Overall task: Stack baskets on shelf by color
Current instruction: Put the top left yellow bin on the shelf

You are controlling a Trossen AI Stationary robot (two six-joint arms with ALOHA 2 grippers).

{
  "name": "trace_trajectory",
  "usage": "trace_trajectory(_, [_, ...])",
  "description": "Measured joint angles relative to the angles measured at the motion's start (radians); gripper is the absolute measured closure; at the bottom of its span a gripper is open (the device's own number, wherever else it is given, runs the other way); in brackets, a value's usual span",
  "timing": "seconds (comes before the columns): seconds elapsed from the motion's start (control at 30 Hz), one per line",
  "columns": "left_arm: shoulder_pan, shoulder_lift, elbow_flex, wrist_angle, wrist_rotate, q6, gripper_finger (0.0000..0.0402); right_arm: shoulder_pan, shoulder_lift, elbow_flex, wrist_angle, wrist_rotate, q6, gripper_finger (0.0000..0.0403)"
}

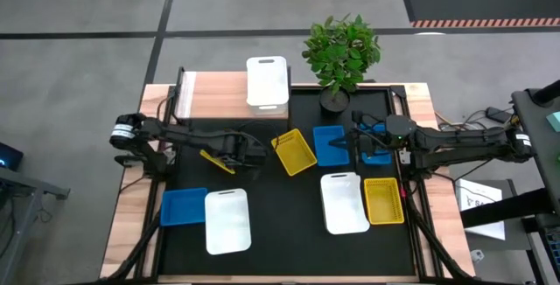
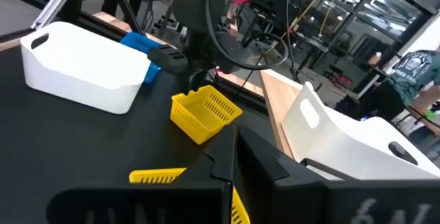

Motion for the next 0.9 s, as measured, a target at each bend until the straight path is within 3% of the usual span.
trace_trajectory(0.23, [0.001,0.0,-0.085,0.156,-0.024,0.015,0.0236,0.0,0.0,0.0,0.0,0.015,-0.009,0.0394])
trace_trajectory(0.6, [0.013,0.001,-0.185,0.243,-0.125,0.007,0.0233,0.0,0.0,0.0,-0.001,0.015,-0.006,0.0394])
trace_trajectory(0.9, [0.018,0.001,-0.244,0.328,-0.135,0.008,0.0236,0.0,0.0,0.0,-0.001,0.015,-0.002,0.0394])
